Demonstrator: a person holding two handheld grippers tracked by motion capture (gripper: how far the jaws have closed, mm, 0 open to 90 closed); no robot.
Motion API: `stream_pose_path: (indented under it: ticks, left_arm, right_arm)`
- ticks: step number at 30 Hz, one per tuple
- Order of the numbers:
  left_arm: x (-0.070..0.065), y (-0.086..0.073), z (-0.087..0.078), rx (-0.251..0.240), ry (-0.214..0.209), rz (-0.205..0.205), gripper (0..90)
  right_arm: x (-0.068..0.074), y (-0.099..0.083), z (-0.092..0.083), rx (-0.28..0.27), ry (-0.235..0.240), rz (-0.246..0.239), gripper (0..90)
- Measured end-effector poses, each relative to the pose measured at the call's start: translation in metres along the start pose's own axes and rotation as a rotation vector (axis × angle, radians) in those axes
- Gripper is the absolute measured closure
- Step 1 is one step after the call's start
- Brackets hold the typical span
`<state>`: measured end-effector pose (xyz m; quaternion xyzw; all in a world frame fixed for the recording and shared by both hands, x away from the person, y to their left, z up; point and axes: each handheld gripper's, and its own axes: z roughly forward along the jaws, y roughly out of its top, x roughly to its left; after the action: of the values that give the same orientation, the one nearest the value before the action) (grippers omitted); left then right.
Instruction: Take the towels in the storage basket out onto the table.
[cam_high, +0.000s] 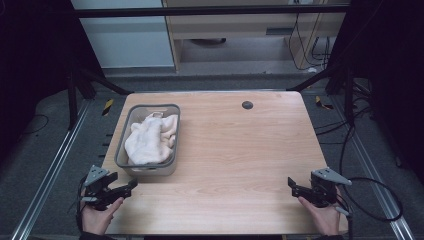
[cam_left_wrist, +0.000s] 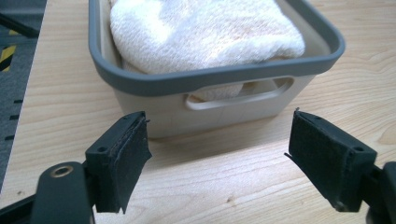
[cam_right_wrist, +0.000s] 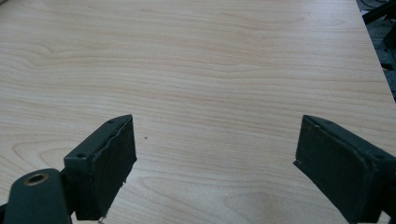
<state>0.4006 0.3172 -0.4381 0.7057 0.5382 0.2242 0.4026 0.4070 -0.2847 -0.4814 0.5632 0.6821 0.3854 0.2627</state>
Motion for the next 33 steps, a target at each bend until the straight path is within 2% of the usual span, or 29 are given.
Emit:
stream_pose_path:
  ticks: [5,13,23,33]
  left_arm:
    - [-0.002,0.006,-0.002,-0.003,-0.009,0.018,19.2]
    - [-0.002,0.018,-0.005,-0.008,-0.012,0.022,18.6]
    - [-0.006,0.049,-0.008,-0.029,-0.024,0.041,17.4]
    - [-0.008,0.068,-0.009,-0.028,-0.026,0.059,17.2]
  right_arm:
    - [0.0,-0.001,0.001,0.008,-0.006,-0.004,12.1]
    - [0.002,-0.001,0.002,0.005,0.001,-0.008,12.9]
    - [0.001,-0.001,0.002,0.007,-0.008,-0.02,12.8]
    - [0.0,0.0,0.002,0.006,-0.007,-0.029,12.7]
